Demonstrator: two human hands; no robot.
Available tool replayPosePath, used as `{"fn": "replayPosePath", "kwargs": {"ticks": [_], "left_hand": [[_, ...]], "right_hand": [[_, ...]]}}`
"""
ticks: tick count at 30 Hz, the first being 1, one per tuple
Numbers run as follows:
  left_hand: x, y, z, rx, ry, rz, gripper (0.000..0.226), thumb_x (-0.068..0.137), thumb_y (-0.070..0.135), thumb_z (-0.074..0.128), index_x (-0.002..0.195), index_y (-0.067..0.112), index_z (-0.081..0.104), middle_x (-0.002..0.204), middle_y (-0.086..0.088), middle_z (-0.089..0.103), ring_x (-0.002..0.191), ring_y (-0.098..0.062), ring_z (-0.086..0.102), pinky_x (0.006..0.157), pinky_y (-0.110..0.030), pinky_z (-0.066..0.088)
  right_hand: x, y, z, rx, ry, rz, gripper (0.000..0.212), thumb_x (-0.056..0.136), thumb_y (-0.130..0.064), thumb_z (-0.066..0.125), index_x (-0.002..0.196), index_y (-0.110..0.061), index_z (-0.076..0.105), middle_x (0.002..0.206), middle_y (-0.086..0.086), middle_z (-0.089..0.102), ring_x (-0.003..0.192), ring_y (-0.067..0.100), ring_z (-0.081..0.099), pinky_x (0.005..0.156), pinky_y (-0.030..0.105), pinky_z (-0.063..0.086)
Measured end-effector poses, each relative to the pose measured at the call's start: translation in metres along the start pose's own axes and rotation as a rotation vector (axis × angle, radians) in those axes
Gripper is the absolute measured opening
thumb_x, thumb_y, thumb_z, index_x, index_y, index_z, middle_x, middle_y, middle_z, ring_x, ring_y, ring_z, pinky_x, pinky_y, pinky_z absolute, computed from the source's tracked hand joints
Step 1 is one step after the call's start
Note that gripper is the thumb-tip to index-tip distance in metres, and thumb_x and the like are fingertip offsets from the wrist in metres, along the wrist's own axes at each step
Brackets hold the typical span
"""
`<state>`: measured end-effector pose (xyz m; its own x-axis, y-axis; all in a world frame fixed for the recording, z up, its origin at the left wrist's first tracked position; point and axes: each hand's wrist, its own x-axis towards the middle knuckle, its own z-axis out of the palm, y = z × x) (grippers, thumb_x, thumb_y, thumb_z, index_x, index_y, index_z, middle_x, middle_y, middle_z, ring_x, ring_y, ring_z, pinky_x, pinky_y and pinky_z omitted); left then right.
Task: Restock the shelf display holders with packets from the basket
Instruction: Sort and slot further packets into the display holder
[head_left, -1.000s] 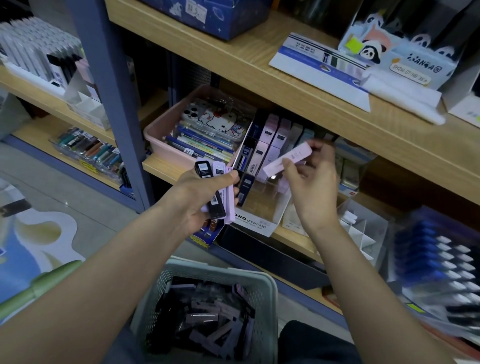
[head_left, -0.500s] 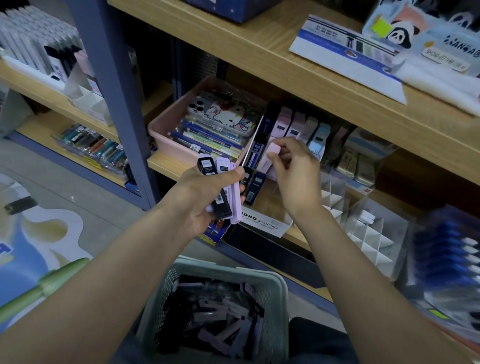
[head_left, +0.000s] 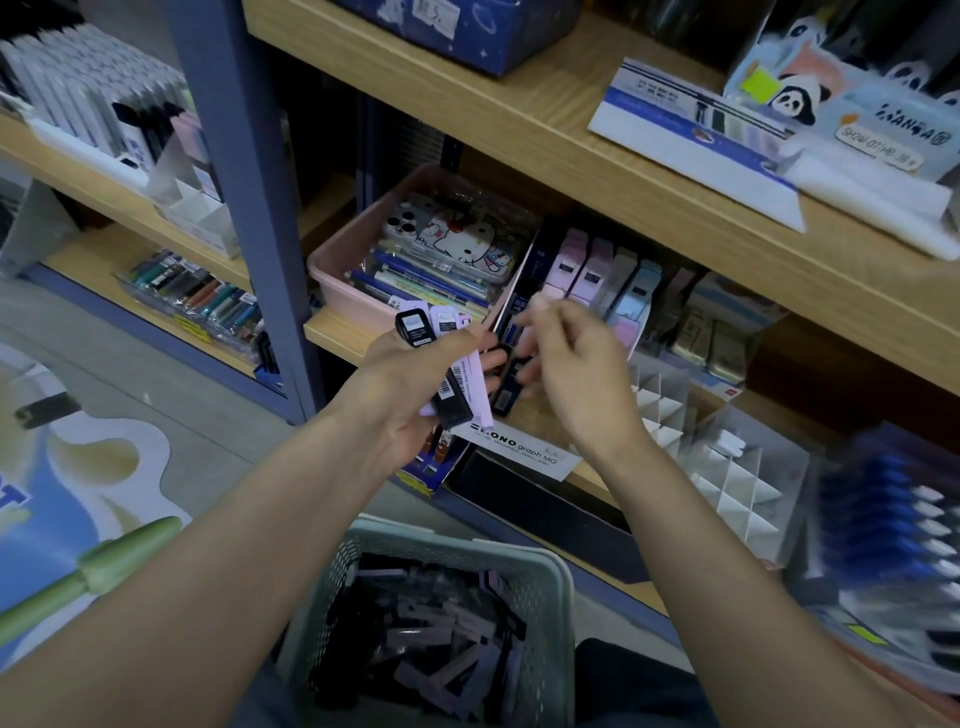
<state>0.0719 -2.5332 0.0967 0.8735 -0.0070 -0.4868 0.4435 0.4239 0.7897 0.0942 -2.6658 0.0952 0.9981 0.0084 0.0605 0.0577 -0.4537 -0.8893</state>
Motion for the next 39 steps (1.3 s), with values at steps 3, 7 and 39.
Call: {"fn": "replayPosePath", "kwargs": {"ticks": [3, 7, 39], "left_hand": [[-0.003, 0.002, 0.001, 0.043, 0.01, 0.048, 0.011, 0.09, 0.019, 0.061, 0.093, 0.012, 0.069, 0.086, -0.007, 0.072, 0.071, -0.017, 0.068, 0.061, -0.03, 0.058], [-0.009, 0.002, 0.004, 0.055, -0.054, 0.047, 0.021, 0.09, 0.02, 0.06, 0.105, 0.007, 0.067, 0.095, -0.011, 0.072, 0.076, -0.02, 0.07, 0.061, -0.031, 0.059], [-0.01, -0.005, 0.006, 0.273, 0.017, 0.123, 0.01, 0.09, 0.014, 0.061, 0.098, 0.008, 0.062, 0.078, -0.005, 0.062, 0.049, -0.007, 0.054, 0.049, -0.016, 0.051]], "right_hand": [[-0.023, -0.008, 0.002, 0.107, -0.283, 0.123, 0.012, 0.094, -0.029, 0.053, 0.092, -0.018, 0.058, 0.083, 0.002, 0.062, 0.066, 0.009, 0.062, 0.057, 0.025, 0.056], [-0.03, -0.011, -0.003, 0.187, -0.29, 0.183, 0.017, 0.087, -0.02, 0.063, 0.103, -0.018, 0.056, 0.096, -0.001, 0.059, 0.071, 0.006, 0.06, 0.053, 0.016, 0.053], [-0.011, 0.035, -0.062, -0.591, 0.215, -0.226, 0.02, 0.095, -0.013, 0.051, 0.114, -0.013, 0.056, 0.103, 0.008, 0.062, 0.088, 0.025, 0.062, 0.075, 0.043, 0.052]]}}
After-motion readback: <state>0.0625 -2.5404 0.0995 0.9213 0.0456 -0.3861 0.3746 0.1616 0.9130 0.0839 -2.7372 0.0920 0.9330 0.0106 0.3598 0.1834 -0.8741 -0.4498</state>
